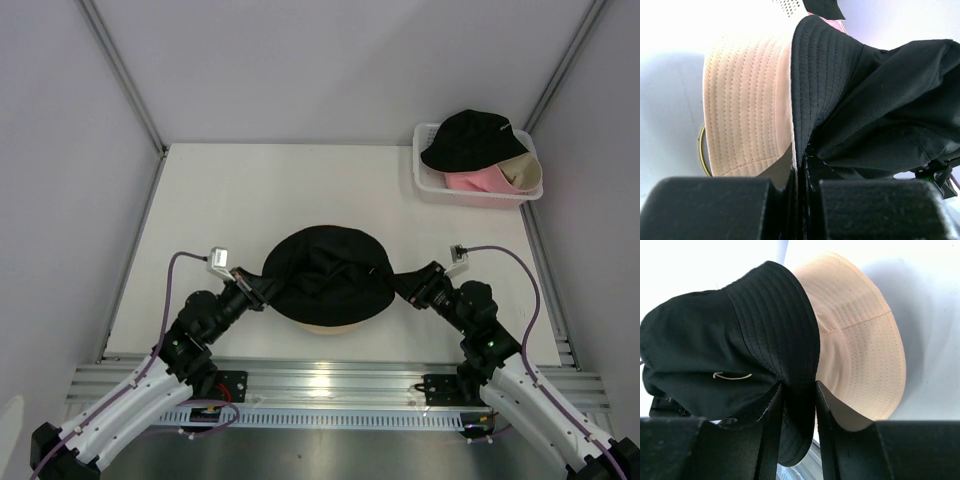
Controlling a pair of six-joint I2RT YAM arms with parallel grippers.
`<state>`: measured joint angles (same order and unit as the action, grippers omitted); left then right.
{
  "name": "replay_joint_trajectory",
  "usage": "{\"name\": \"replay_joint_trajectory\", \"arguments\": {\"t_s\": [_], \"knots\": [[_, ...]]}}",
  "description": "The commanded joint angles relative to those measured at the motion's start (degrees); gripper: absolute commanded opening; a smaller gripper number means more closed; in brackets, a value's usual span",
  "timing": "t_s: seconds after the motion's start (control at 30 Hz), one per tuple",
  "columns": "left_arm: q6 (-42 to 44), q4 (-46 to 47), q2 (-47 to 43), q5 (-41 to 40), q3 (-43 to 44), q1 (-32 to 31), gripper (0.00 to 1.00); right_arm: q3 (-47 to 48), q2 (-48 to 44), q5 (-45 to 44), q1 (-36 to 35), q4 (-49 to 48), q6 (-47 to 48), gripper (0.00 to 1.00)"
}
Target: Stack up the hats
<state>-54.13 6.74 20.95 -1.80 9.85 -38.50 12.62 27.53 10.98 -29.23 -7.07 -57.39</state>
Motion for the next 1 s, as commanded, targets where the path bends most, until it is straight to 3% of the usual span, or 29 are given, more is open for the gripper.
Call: {"name": "replay_joint_trajectory", "arguments": {"t_s": [0.0, 0.1, 0.17, 0.23, 0.33, 0.4, 0.53, 0.7, 0.97], "knots": [[3.24, -0.41, 1.55, -1.63, -0.44, 0.18, 0.08, -0.93, 0.33, -1.93, 0.32, 0.83, 0.61, 0.34], [4.12, -0.42, 1.99, -1.01, 0.87, 0.18, 0.10, -0.67, -0.28, -0.88, 0.32, -0.48, -0.62, 0.39], [4.21, -0.42, 1.90, -1.01, 1.49, 0.18, 0.10, -0.58, -1.77, -1.05, 0.32, -1.19, -1.32, 0.36], [3.77, -0.15, 1.81, -1.10, 1.22, 0.18, 0.10, -1.02, -2.56, -2.54, 0.32, -1.54, -2.11, 0.27], [3.33, 0.99, 2.34, -1.01, 0.53, 0.09, 0.10, -2.86, -3.10, -3.42, 0.41, -5.21, -4.30, 0.00], [3.33, 1.52, 2.78, -1.18, 0.09, 0.09, 0.10, -4.00, -2.22, -4.38, 0.32, -6.11, -4.84, 0.00], [3.85, -1.11, 4.53, -3.03, 0.43, 0.01, 0.09, -2.96, 1.99, -9.75, 0.32, 3.71, -0.12, 0.00], [3.77, -6.48, 4.45, -5.05, 0.44, 0.00, 0.09, -3.31, 9.10, -8.44, 0.32, 5.14, 3.33, 0.00], [6.57, -12.10, -2.75, -2.42, -1.50, 0.00, 0.25, -2.25, 16.15, -3.52, -0.03, -0.05, 7.28, 0.14]]}}
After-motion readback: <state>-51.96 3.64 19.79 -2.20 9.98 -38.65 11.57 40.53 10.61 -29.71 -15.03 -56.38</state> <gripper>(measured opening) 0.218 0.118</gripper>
